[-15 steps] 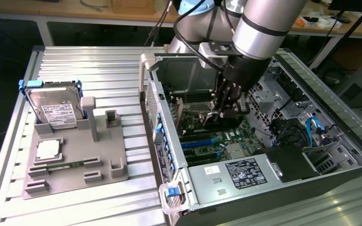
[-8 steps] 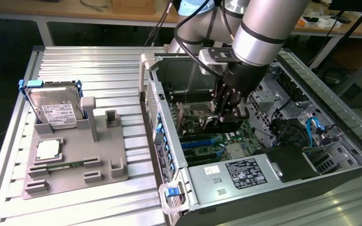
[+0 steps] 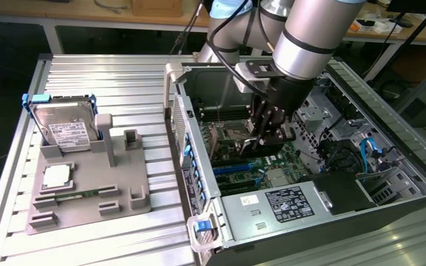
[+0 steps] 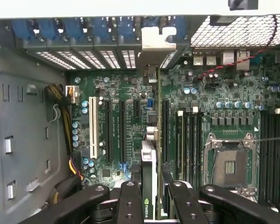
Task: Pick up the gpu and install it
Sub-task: 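Insert the gpu into the slot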
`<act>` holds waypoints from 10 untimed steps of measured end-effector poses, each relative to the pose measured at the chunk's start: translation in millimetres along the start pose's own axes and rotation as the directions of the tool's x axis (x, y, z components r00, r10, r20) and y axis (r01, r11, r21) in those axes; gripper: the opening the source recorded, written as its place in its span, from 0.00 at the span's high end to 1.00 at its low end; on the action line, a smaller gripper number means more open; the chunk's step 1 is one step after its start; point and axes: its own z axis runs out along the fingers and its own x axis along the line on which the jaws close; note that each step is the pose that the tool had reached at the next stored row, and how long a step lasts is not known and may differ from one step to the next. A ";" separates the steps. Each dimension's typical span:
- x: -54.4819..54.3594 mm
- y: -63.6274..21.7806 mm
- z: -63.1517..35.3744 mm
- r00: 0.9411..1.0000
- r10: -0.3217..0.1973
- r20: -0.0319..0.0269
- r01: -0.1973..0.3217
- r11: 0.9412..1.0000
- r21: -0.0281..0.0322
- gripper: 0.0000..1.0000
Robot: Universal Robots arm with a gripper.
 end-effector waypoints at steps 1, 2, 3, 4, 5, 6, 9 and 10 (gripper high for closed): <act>0.0 -0.1 0.5 1.000 -0.013 0.000 0.013 1.000 0.000 0.73; 0.0 -0.4 1.2 1.000 -0.030 -0.001 0.030 1.000 0.000 0.73; 0.0 -0.5 2.4 0.999 -0.037 -0.001 0.037 0.999 0.001 0.73; 0.0 -0.5 3.9 0.999 -0.041 -0.001 0.041 0.999 0.001 0.73; 0.0 -0.6 5.0 0.999 -0.043 -0.001 0.043 0.999 0.001 0.73; -0.1 -0.5 6.4 0.999 -0.044 -0.001 0.044 0.999 0.001 0.73; -0.1 0.3 9.4 0.999 -0.044 -0.001 0.044 0.999 0.001 0.73; -0.1 0.8 10.1 0.999 -0.044 -0.001 0.044 0.999 0.001 0.73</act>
